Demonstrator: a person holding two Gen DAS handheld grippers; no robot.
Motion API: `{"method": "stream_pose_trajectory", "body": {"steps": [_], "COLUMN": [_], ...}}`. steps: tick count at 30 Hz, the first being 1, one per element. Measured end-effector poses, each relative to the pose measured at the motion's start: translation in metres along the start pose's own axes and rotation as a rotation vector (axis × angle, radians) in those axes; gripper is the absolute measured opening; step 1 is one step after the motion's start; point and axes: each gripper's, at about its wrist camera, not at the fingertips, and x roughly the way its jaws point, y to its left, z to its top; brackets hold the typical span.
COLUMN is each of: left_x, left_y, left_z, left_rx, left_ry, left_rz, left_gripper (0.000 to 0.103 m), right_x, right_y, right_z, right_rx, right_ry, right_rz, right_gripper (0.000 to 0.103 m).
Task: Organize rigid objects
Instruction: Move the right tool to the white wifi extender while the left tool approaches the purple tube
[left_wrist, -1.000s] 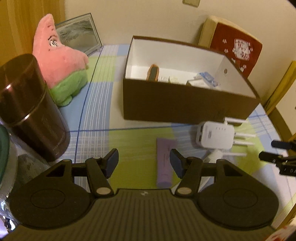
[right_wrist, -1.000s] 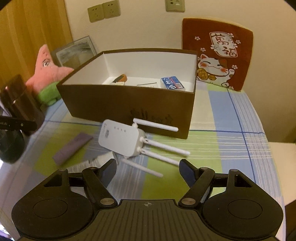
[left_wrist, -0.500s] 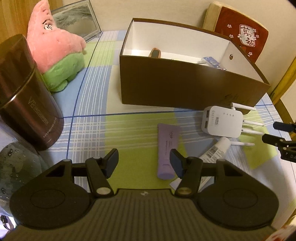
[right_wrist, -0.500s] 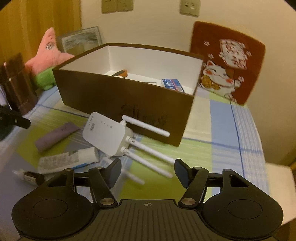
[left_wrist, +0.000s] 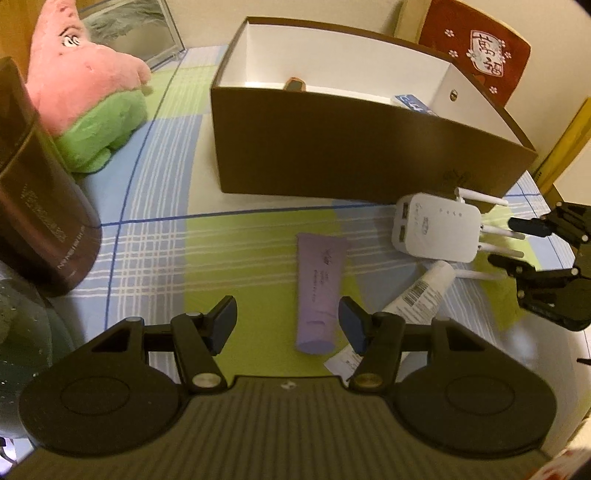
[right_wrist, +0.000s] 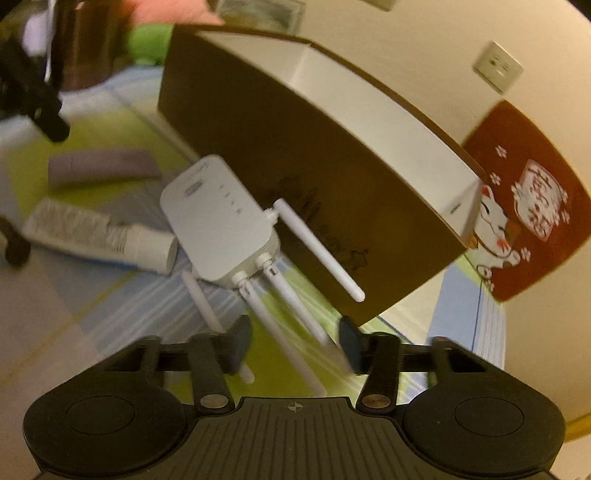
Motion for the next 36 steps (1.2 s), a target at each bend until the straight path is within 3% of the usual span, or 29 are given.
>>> {"method": "stream_pose_trajectory", "body": {"steps": [4, 7, 14, 20, 24, 26, 28, 36], "left_x": [0.002, 0.003, 0.003, 0.001, -0.001, -0.002, -0.003, -0.007], "left_y": [-0.003, -0.005, -0.01, -0.012, -0.012, -0.011, -0.009, -0.004], "left_z": [-0.002, -0.004, -0.007, -0.009, -0.01, -0.011, -0.012, -0.011], "left_rx": [0.009, 0.017, 0.034, 0.043, 0.038, 0.032, 0.022, 0.001], "left_ry": [0.007, 0.011, 0.015, 0.01, 0.005, 0.003, -0.001, -0.014], "left_rz": [-0.008, -0.012, -0.025, -0.03, -0.031, -0.028, -0.025, -0.019], "left_gripper": [0.057, 0.057, 0.057, 0.057, 0.057, 0.057, 0.057, 0.057], "right_x": [-0.008, -0.015, -0.04, -0.053, -0.043, -0.038, -0.032, 0.002], "right_y": [0.006, 0.01, 0.022, 0.025, 0.025, 0.026, 0.026, 0.034], "right_z": [-0.004, -0.006, -0.024, -0.02, -0.009, -0.006, 0.0, 0.012], "right_rx": [-0.037, -0.038, 0.073, 0.12, 0.079, 0.052, 0.024, -0.141], "right_ry": [-0.019, -0.006, 0.032, -0.016, -0.021, -0.031, -0.044, 0.003], "right_rz": [0.01, 0.004, 0.025, -0.014, -0.046, -0.054, -0.059, -0.044], "right_gripper": [0.028, 0.0, 0.0, 0.0, 0.015, 0.035, 0.042, 0.042]}}
